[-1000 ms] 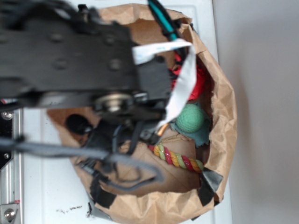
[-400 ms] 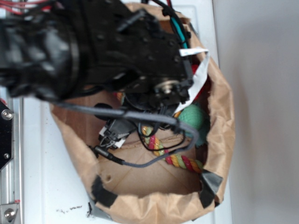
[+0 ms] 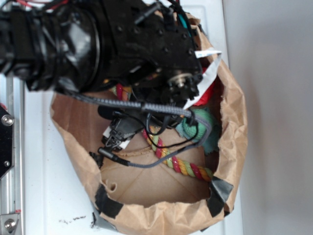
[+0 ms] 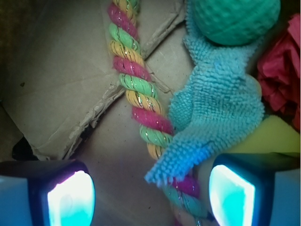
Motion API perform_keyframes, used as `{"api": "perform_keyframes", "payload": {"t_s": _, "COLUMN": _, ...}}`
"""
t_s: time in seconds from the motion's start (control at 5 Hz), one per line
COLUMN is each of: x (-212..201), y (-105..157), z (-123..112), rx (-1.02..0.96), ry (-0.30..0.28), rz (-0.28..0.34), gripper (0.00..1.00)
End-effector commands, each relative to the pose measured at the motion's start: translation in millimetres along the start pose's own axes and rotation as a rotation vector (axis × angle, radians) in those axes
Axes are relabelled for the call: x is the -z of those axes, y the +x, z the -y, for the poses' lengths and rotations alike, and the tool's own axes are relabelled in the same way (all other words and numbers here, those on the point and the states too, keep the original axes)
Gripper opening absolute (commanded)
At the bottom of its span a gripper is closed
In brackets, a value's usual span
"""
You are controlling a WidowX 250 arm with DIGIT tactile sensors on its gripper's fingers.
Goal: Grab the multicolored rope.
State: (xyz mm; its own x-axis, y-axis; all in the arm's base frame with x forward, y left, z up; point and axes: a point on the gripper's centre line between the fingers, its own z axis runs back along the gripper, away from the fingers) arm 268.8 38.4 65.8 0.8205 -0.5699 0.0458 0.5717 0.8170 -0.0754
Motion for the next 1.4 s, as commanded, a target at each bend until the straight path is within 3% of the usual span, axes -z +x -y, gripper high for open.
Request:
{"api": "perform_keyframes", "payload": {"t_s": 0.0, "x": -39.5, "y": 11.5, "z": 8.6, "rx": 0.056, "ry": 0.028, "rz": 0.152, "gripper": 1.0}}
{"api": "perform_keyframes", "payload": {"t_s": 0.4, "x": -87.3, "y": 11.2, "z": 13.8, "rx": 0.061, "ry": -0.011, "rz": 0.302, "gripper": 1.0}}
{"api": "perform_keyframes", "payload": {"t_s": 0.8, "x": -78.6, "y": 32.4, "z": 16.6, "rx": 0.076, "ry": 0.004, "rz": 0.324, "gripper": 1.0}}
{"api": "perform_keyframes", "payload": {"t_s": 1.2, "x": -54.9, "y": 44.1, "z": 32.2, "rx": 0.154, "ry": -0.017, "rz": 0.329, "gripper": 1.0}}
